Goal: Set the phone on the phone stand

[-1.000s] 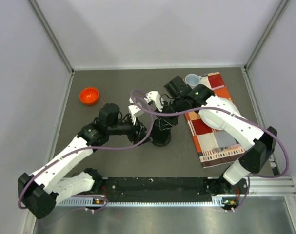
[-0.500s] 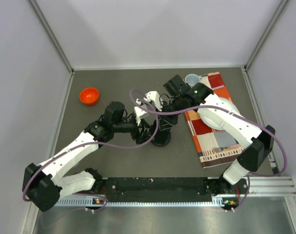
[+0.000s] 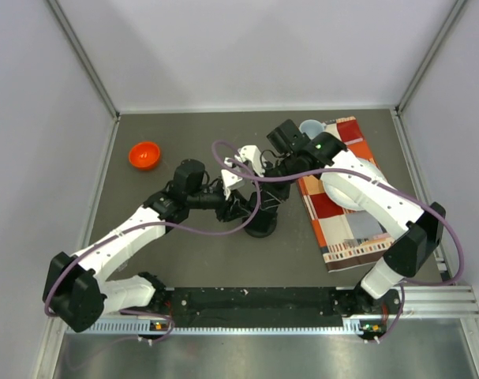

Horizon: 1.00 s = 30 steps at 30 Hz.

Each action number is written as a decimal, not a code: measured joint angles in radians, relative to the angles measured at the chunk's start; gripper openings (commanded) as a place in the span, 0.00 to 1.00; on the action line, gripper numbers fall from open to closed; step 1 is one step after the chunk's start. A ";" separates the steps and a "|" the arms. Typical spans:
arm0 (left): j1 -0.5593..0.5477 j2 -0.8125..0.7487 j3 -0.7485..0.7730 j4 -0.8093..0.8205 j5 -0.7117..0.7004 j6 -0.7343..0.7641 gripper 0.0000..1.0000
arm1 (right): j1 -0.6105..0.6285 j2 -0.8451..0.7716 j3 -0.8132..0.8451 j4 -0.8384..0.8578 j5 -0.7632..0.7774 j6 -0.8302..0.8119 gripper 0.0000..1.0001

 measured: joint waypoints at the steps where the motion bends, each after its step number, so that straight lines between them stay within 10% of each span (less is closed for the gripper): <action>1: 0.003 0.003 0.002 0.001 0.006 0.003 0.33 | -0.001 0.000 0.000 0.000 0.002 0.000 0.00; 10: 0.019 0.024 0.003 0.019 0.049 0.023 0.00 | -0.001 0.000 0.002 0.001 0.023 0.001 0.00; 30: 0.016 0.039 0.079 -0.101 -0.093 -0.035 0.00 | 0.102 -0.072 -0.087 0.173 0.343 0.201 0.00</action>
